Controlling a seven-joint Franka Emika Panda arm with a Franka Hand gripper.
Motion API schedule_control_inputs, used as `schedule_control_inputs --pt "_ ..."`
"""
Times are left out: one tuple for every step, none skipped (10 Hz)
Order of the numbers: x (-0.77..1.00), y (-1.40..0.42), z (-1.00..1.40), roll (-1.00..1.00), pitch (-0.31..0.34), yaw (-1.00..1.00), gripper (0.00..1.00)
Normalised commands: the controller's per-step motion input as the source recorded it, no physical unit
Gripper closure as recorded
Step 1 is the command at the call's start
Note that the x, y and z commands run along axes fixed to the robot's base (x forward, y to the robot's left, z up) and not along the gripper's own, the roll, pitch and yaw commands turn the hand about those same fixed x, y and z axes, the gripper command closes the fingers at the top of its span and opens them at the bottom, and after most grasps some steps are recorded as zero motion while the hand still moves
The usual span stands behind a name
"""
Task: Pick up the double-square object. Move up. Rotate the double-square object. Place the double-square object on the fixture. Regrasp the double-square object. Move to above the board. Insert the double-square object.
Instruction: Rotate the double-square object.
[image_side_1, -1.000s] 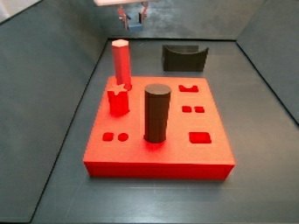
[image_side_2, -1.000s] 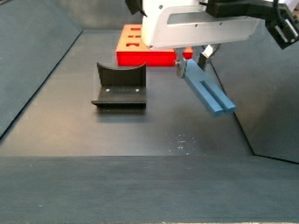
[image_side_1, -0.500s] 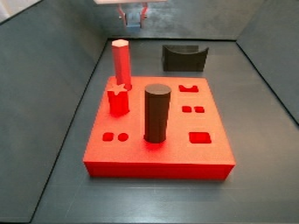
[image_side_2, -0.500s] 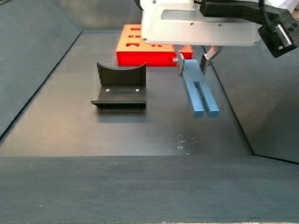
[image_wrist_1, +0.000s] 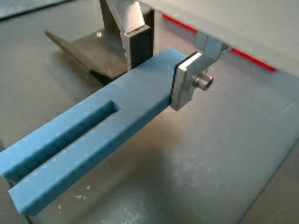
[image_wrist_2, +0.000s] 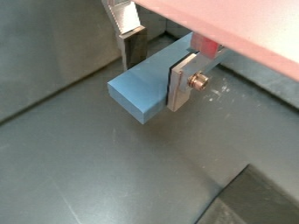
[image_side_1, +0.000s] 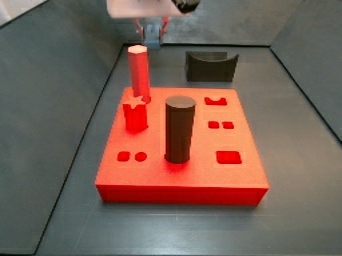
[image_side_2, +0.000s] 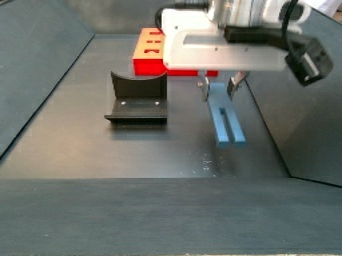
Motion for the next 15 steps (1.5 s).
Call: schedule_control_inputs --pt "0.04 0.01 -1.00 -0.08 -0.057 0.02 1.00" --pt "0.05 0.01 -0.89 -0.11 -0.062 0.02 1.00" --pt "0.04 0.01 -0.78 -0.12 -0.071 0.01 1.00" --pt "0.04 0.01 -0.64 -0.14 -0.085 0.01 1.00" --pt "0.03 0.01 -0.58 -0.15 -0.091 0.01 1.00" --pt "0.03 0.01 -0.45 -0.16 -0.101 0.01 1.00" --pt "0.03 0.02 -0.34 -0.17 -0.110 0.01 1.00" --pt "0.03 0.02 -0.26 -0.18 -0.116 0.01 1.00" --pt "0.03 0.02 -0.21 -0.19 -0.123 0.01 1.00" --pt "0.00 0.00 0.00 0.00 0.000 0.00 0.00" --pt "0.00 0.00 1.00 0.00 0.000 0.00 0.00" --pt "0.00 0.00 1.00 0.00 0.005 0.00 0.00" --pt "-0.02 0.00 1.00 0.01 0.035 0.00 0.00" --pt "-0.01 0.00 1.00 0.02 0.058 -0.01 0.00" --pt "-0.01 0.00 1.00 0.03 0.086 -0.01 0.00"
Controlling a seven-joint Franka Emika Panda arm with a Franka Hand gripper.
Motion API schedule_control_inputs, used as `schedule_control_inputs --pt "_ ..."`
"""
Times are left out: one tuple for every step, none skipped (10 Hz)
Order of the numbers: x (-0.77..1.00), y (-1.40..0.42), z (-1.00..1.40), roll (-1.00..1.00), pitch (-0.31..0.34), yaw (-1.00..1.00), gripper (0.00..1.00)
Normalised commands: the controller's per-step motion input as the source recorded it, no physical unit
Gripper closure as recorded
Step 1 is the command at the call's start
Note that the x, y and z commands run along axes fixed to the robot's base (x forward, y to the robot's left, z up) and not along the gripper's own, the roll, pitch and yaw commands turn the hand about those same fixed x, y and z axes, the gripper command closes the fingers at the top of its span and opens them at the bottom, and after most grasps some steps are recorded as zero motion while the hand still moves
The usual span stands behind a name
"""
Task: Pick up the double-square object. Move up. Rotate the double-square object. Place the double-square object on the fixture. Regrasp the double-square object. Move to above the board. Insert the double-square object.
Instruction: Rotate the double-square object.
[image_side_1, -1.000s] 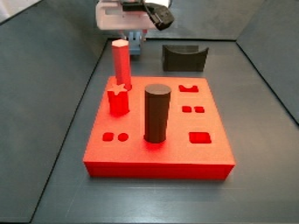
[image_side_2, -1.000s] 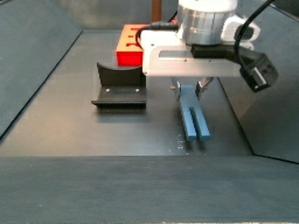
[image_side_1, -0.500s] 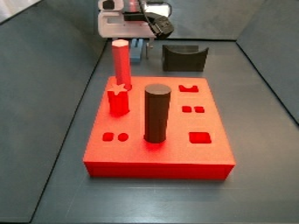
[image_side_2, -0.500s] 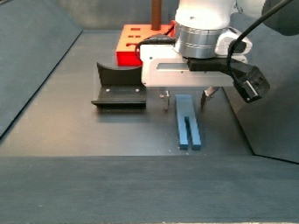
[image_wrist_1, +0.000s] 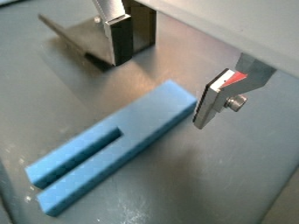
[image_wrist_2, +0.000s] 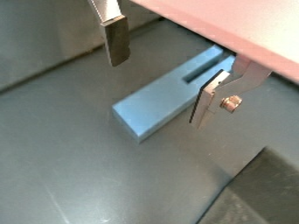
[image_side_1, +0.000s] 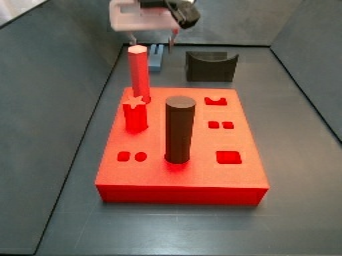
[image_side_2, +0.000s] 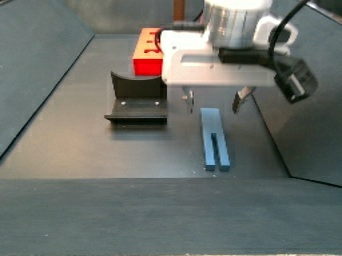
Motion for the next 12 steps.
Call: schedule_control_inputs --pt "-0.01 0.01 1.00 0.05 0.103 -0.01 0.00" --pt "-0.02 0.01 1.00 0.07 0.109 -0.01 0.00" --pt "-0.02 0.00 1.00 0.09 0.112 0.00 0.00" --pt "-0.02 0.00 0.87 0.11 0.116 0.00 0.00" --pt "-0.02 0.00 0.75 0.13 0.121 0.01 0.00" --pt "0.00 0.00 0.00 0.00 0.000 1.00 0.00" --pt "0.00 -0.01 -0.12 0.00 0.001 1.00 0.00" --pt "0.00 0.00 -0.25 0.00 0.003 1.00 0.00" --pt "0.03 0.00 -0.21 0.00 0.002 1.00 0.00" --pt "0.03 0.00 -0.11 0.00 0.002 1.00 0.00" --pt "0.02 0.00 -0.08 0.00 0.002 1.00 0.00" --pt "0.02 0.00 -0.06 0.00 0.002 1.00 0.00"
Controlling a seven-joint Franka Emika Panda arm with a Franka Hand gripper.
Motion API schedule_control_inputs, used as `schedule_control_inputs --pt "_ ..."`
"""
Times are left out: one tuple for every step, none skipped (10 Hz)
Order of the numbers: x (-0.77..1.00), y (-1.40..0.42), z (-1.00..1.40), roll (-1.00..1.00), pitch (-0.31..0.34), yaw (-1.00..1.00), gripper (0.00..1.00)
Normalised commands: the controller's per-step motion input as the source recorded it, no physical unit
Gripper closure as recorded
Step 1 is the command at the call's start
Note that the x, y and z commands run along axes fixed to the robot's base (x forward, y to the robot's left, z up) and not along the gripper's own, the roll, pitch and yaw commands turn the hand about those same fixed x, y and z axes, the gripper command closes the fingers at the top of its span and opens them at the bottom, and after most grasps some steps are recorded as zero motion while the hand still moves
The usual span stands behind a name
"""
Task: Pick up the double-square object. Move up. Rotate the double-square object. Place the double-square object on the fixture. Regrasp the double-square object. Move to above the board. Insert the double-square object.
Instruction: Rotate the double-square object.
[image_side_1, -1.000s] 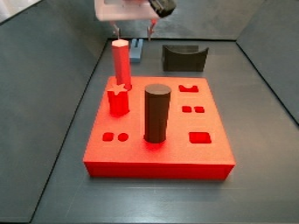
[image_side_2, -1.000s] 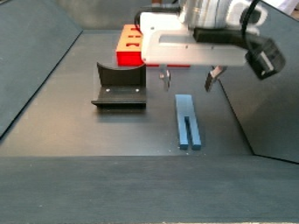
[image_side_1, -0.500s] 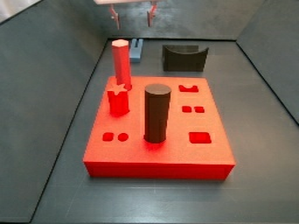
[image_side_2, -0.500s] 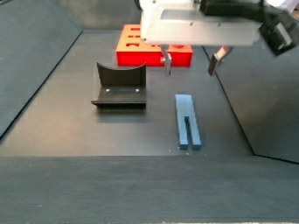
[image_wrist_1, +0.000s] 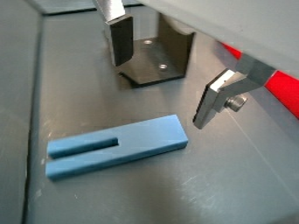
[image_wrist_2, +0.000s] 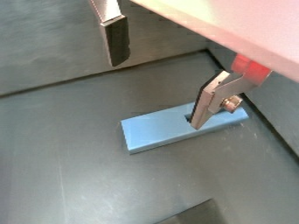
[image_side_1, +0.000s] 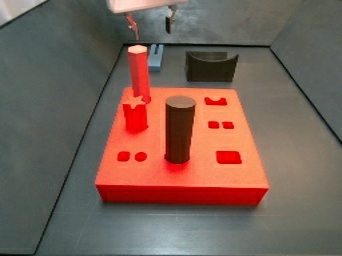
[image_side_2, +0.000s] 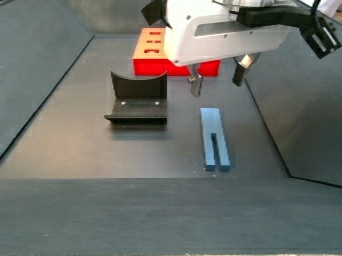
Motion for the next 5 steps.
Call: schedule_control_inputs --pt "0.02 0.00 -0.05 0.00 0.002 1.00 0.00" --pt "0.02 0.00 -0.05 0.00 0.002 1.00 0.00" --pt "0.02 0.00 -0.05 0.00 0.002 1.00 0.00" --pt "0.02 0.00 -0.04 0.00 0.002 1.00 0.00" --pt "0.02 0.00 -0.04 0.00 0.002 1.00 0.00"
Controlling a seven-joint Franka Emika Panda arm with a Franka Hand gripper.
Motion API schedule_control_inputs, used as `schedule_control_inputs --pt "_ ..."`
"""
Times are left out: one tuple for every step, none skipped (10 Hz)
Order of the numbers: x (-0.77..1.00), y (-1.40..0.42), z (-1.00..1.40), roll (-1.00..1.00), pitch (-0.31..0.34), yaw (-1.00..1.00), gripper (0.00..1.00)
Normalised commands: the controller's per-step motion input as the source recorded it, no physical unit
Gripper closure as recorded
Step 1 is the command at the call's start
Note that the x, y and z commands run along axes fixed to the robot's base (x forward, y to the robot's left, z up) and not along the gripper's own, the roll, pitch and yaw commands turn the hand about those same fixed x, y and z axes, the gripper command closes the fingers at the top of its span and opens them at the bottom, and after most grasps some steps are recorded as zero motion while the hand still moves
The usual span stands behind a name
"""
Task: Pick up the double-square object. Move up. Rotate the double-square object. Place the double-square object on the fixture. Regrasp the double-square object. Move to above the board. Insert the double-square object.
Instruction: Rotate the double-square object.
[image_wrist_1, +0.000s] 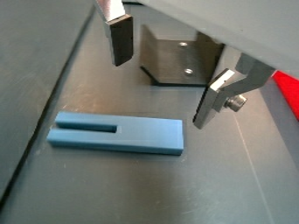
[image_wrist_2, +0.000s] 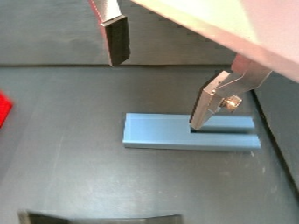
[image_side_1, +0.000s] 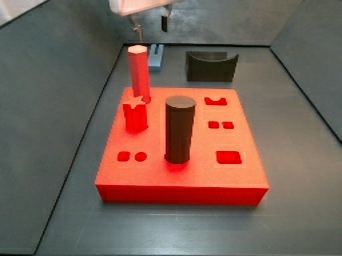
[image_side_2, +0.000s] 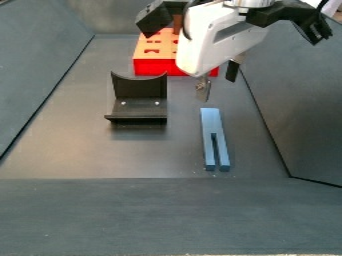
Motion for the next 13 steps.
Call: schedule_control_inputs --pt "0.02 0.00 -0.04 0.00 0.002 1.00 0.00" --pt "0.02 0.00 -0.04 0.00 0.002 1.00 0.00" --pt "0.02 0.00 -0.04 0.00 0.002 1.00 0.00" --pt "0.02 0.00 -0.04 0.00 0.002 1.00 0.00" --pt "0.02 0.00 -0.04 0.00 0.002 1.00 0.00" --pt "0.02 0.00 -0.04 0.00 0.002 1.00 0.00" --pt "0.02 0.00 -0.04 0.00 0.002 1.00 0.00" --pt "0.02 0.00 -0.04 0.00 0.002 1.00 0.00" --pt "0.02 0.00 -0.04 0.00 0.002 1.00 0.00" --pt "0.02 0.00 -0.04 0.00 0.002 1.00 0.00" --pt "0.02 0.00 -0.04 0.00 0.002 1.00 0.00" --pt "0.02 0.00 -0.04 0.00 0.003 1.00 0.00" --pt "0.02 0.00 -0.04 0.00 0.003 1.00 0.00"
